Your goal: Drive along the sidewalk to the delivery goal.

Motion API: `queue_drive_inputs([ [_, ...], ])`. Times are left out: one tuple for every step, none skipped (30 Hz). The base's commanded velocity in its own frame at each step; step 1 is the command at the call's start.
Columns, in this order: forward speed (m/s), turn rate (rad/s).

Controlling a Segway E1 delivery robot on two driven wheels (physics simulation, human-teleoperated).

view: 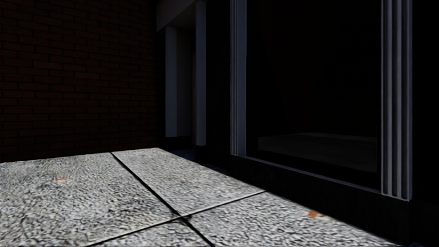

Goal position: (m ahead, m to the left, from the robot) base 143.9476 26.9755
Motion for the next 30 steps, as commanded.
queue_drive_inputs([
  [0.0, 1.2],
  [0.0, 1.2],
  [0.0, 1.2],
  [0.0, 1.2],
  [0.0, 1.2],
  [0.0, 1.2],
  [0.0, 1.2],
  [0.0, 1.2],
  [0.0, 1.2],
  [0.0, 1.2],
  [0.0, 1.2],
  [0.0, 1.2],
  [0.0, 1.2],
  [0.0, 1.2],
  [0.0, 1.2],
  [0.0, 1.2],
  [0.0, 1.2],
  [0.0, 1.2],
  [0.0, 1.2],
  [0.0, 1.2],
  [0.0, 1.2],
  [0.0, 1.2],
  [0.0, 1.2],
  [0.0, 1.2],
  [0.0, 1.2],
  [0.0, 1.2],
  [0.0, 1.2],
  [0.0, 1.2],
  [0.0, 1.2],
  [0.0, 1.2],
])
